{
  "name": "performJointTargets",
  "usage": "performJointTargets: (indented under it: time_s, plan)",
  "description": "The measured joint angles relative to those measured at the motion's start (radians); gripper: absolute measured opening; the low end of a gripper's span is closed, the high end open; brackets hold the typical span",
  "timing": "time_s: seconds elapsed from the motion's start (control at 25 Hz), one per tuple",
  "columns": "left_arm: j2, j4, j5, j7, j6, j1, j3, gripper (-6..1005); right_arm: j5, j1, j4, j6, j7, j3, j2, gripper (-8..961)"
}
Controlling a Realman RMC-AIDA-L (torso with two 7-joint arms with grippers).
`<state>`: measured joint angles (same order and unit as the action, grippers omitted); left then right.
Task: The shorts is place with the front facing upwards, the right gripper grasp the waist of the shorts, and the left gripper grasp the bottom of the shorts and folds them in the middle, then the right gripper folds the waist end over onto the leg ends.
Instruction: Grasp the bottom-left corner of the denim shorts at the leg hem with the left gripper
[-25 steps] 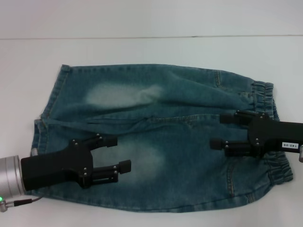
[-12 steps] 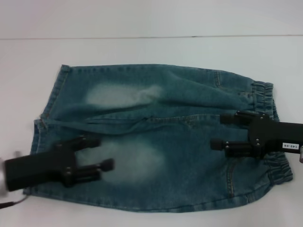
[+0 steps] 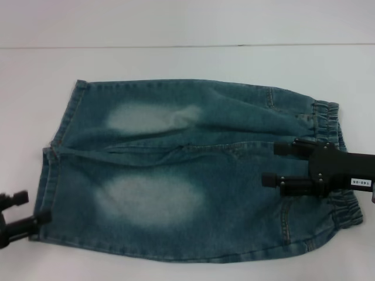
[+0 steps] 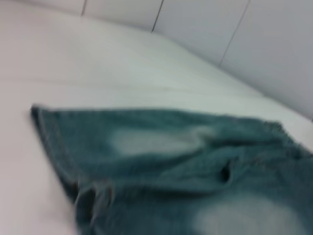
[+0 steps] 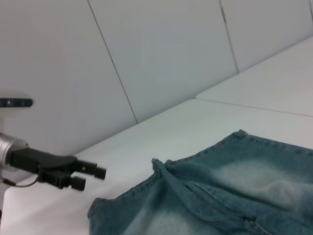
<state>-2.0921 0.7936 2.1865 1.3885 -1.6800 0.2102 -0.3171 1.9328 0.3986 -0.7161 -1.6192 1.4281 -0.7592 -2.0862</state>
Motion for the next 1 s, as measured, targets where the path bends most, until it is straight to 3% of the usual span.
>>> performJointTargets:
  time_s: [0.28, 1.0]
  plan:
    - [-0.002, 0.004, 0.113, 0.071, 0.032, 0.009, 0.003, 847, 0.0, 0.0, 0.0, -0.003, 0.0, 0.0, 0.0, 956]
    - [-0.007, 0.023, 0.19, 0.115, -0.027, 0.067, -0.002, 842, 0.0, -0.001, 0.001, -0.003, 0.002, 0.0, 0.0, 955]
